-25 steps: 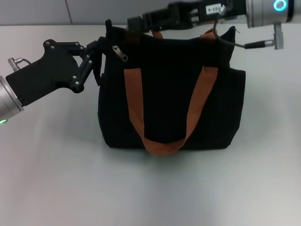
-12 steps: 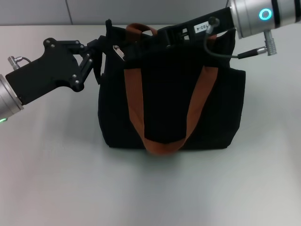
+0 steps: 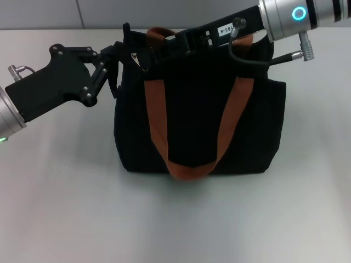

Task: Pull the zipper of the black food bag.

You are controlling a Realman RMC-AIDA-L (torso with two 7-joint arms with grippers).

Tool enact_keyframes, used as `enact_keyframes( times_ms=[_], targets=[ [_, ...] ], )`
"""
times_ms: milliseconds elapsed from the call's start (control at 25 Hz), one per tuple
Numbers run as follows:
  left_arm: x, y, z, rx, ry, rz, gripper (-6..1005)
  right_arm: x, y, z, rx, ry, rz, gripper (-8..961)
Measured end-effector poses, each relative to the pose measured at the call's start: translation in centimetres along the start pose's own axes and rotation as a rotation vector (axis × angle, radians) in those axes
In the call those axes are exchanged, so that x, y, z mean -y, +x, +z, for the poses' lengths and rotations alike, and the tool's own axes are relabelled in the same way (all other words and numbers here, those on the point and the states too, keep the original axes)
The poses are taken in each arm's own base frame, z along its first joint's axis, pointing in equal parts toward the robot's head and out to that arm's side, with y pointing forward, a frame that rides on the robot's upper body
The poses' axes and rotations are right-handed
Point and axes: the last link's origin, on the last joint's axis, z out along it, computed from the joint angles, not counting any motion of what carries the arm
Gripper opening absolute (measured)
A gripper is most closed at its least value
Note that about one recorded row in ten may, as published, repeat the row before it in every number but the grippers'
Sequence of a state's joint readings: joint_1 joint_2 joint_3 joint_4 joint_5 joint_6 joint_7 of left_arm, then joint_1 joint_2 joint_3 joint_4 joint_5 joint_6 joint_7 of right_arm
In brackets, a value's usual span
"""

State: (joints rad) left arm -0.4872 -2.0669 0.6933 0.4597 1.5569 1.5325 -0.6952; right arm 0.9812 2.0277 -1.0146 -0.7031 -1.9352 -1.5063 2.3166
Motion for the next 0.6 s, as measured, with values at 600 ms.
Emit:
enact_keyframes(
  times_ms=[600],
  targets=[
    [-0.1, 0.2, 0.1, -0.011, -0.010, -0.002, 22, 0.1, -0.2, 1.0, -0.016, 0.036, -0.020, 372]
  ],
)
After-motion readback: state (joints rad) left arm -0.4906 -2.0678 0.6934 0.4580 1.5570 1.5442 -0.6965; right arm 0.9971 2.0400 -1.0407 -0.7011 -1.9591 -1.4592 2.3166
